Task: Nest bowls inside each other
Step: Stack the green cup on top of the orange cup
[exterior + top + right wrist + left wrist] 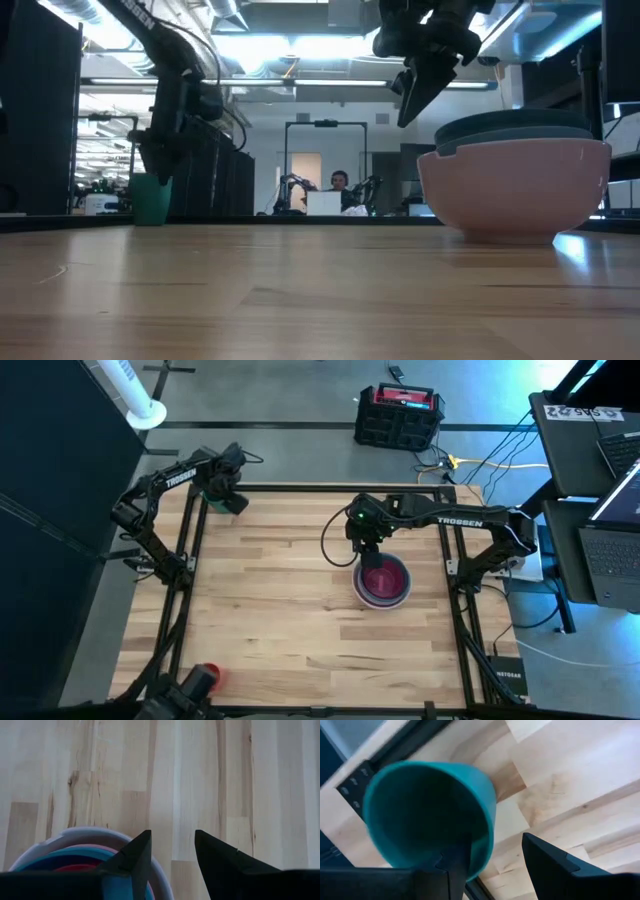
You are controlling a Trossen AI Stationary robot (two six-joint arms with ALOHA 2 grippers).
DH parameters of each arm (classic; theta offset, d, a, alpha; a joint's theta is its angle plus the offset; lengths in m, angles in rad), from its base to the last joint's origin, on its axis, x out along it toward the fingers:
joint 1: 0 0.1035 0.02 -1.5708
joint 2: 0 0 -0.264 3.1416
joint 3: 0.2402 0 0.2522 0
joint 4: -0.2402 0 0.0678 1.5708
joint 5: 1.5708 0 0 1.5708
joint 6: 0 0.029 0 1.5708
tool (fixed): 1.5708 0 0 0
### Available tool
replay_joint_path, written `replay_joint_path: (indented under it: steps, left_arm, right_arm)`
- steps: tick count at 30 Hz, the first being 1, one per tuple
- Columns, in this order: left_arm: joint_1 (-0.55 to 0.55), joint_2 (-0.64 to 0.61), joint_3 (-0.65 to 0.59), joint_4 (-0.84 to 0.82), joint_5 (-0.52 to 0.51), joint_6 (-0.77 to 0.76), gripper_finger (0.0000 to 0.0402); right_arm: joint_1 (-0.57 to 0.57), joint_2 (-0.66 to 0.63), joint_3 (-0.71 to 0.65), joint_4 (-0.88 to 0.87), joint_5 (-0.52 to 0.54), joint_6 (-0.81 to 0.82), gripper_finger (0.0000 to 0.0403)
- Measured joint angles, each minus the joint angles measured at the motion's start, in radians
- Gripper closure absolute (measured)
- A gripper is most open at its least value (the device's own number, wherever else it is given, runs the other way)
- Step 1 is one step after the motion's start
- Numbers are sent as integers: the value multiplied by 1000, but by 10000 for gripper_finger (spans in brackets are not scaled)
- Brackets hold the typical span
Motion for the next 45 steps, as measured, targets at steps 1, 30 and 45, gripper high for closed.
replay_joint_path:
  steps: [1,30,45]
  left_arm:
    - [0,0,-7,3,1,6,284]
    - [-520,-367,268,-425,152,0,401]
    - [-1373,-421,404,-446,274,-519,402]
  right_arm:
    - [0,0,0,0,0,1,263]
    - [50,0,0,13,92,266,263]
    - [325,0,0,16,150,438,263]
